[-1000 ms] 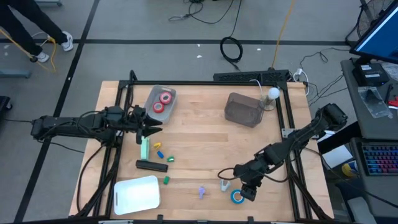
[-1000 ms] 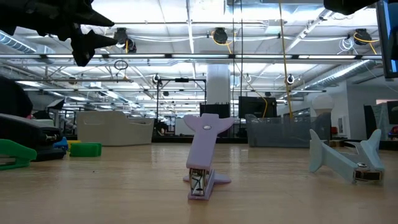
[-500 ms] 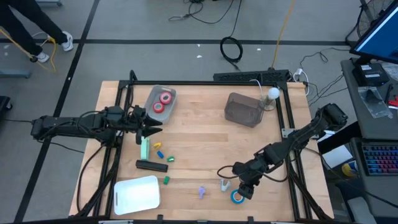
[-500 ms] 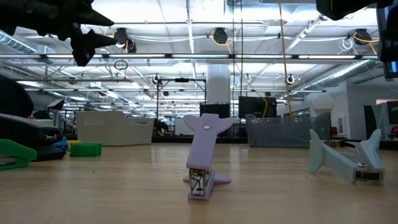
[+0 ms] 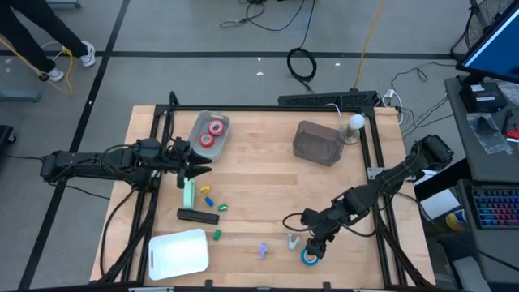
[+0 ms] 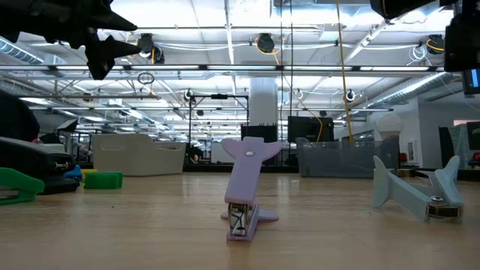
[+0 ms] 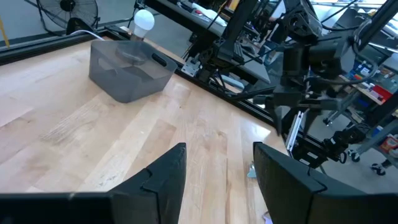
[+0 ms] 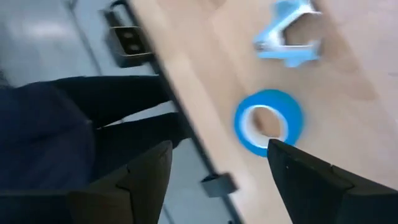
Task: Pick and place Stapler, Stapler remover, tape
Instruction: Put the light blue tape into the gray bin
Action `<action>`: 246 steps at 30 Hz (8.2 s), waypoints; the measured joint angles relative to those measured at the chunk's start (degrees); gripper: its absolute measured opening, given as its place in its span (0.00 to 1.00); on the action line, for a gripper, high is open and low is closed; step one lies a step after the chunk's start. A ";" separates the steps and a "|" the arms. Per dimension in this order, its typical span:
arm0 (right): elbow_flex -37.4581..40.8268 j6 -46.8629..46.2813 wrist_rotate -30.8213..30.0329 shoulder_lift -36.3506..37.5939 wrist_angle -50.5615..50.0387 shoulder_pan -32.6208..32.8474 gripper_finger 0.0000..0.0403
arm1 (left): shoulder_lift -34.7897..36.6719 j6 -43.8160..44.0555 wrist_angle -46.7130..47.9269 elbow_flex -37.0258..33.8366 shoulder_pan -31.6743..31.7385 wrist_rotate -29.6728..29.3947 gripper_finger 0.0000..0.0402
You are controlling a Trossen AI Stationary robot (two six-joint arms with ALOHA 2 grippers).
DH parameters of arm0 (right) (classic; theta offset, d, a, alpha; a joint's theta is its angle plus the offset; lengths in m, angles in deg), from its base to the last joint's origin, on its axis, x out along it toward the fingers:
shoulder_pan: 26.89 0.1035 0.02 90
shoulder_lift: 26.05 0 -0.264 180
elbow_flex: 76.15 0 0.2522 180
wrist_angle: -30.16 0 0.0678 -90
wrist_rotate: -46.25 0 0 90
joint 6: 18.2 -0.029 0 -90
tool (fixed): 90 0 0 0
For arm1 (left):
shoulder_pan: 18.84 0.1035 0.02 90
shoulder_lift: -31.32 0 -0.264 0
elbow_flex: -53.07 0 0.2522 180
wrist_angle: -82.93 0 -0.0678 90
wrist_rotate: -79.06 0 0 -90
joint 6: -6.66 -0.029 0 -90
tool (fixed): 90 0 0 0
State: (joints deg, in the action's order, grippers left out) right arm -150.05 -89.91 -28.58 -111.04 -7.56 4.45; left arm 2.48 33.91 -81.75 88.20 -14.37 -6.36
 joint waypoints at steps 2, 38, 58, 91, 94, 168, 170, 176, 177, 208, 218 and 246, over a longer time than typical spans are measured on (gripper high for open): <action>0.00 -0.57 -1.55 -0.53 -3.70 0.98 0.64 | 0.00 0.00 0.00 0.02 0.00 0.00 0.47; 0.02 3.81 -0.05 -15.40 -2.35 1.66 0.64 | 0.00 -1.33 0.13 0.02 0.00 -1.60 0.47; -0.11 3.74 -2.76 -16.84 -2.19 1.97 0.63 | -0.02 -3.17 0.15 0.02 0.00 -1.57 0.47; 0.20 16.20 -31.88 11.02 -5.63 -8.64 0.08 | -2.79 6.49 -10.06 0.02 -1.03 2.95 0.47; 0.12 24.89 -36.37 13.98 1.53 -13.66 0.08 | -5.76 2.66 -15.93 0.02 -2.22 2.91 0.47; 0.00 49.66 -26.87 -2.24 46.94 -30.60 0.09 | -47.18 -8.26 -47.51 15.63 -5.73 -2.32 0.47; -0.02 49.67 -26.89 -2.32 47.19 -30.60 0.09 | -47.14 -7.96 -47.53 15.64 -5.73 -1.50 0.47; -0.02 49.84 -26.83 -2.41 46.82 -30.62 0.09 | -47.08 -7.23 -45.40 15.65 -5.70 0.64 0.37; -0.02 49.69 -26.78 -2.38 46.86 -30.62 0.09 | -47.08 -7.30 -45.40 15.65 -5.60 1.25 0.34; 0.18 53.59 -13.44 7.08 10.09 -30.58 0.34 | -45.07 -7.59 -16.34 15.69 5.10 3.40 0.10; 0.09 53.35 -13.80 10.51 4.81 -30.58 0.32 | -36.33 -5.60 16.95 15.76 12.91 -10.52 0.10; 0.07 53.45 -13.80 10.43 5.73 -30.60 0.32 | -44.49 -13.86 16.87 15.67 28.43 -7.28 0.10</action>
State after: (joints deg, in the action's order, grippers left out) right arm -149.99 -36.46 -42.38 -100.62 -1.83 -26.16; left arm -42.01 20.05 -64.88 103.87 14.06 -13.64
